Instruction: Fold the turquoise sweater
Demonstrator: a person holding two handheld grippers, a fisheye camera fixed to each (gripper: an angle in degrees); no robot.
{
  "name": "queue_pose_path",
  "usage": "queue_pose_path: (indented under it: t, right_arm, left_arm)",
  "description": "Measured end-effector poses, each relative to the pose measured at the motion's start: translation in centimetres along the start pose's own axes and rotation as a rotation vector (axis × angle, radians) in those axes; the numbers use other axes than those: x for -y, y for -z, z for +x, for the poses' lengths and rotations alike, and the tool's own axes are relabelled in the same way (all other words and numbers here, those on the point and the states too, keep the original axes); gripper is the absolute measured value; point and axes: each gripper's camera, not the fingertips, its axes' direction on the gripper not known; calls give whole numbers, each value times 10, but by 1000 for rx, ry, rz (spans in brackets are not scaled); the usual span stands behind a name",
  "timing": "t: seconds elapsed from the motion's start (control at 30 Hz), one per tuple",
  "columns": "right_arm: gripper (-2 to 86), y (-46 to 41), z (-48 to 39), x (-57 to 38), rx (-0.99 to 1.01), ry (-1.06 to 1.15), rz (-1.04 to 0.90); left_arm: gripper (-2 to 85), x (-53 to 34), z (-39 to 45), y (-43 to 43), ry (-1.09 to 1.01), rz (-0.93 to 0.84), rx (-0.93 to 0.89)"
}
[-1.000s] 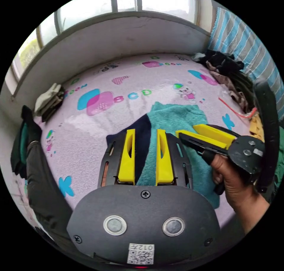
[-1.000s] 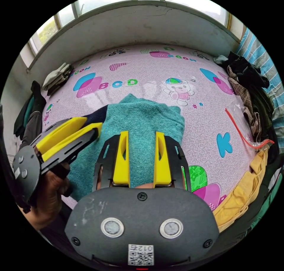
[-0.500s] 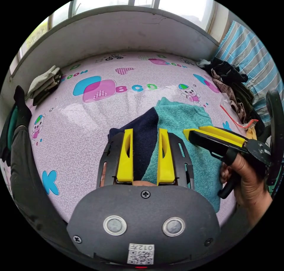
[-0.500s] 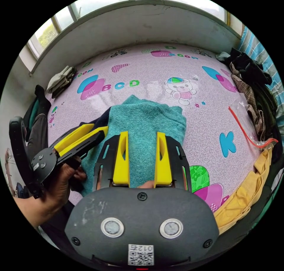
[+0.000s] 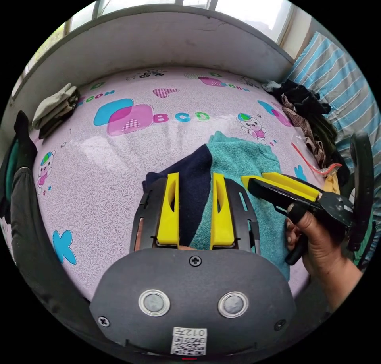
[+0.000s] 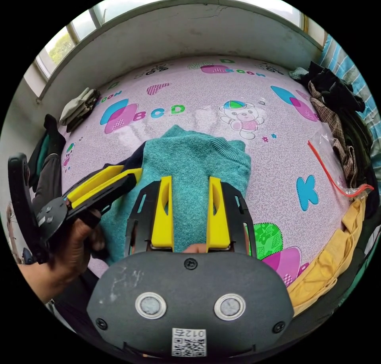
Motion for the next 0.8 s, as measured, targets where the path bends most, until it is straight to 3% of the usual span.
queue_pose_path:
  t: [0.17, 0.27, 0.43, 0.63, 0.8]
  right_arm:
    - [122, 8, 41, 9, 149, -19, -35]
    - [107, 29, 78, 6, 288, -74, 16]
    - [120, 38, 154, -30, 444, -211, 37]
    - [140, -7, 225, -71, 710, -400, -75]
    - [149, -39, 229, -66, 804, -406, -129]
  left_arm:
    - [117, 24, -54, 25, -44, -52, -123]
    - [122, 29, -119, 40, 31, -82, -208]
    - [141, 18, -243, 2, 253, -254, -593]
    - [153, 6, -303, -41, 375, -322, -756]
    - [153, 12, -333, -53, 371, -312, -816]
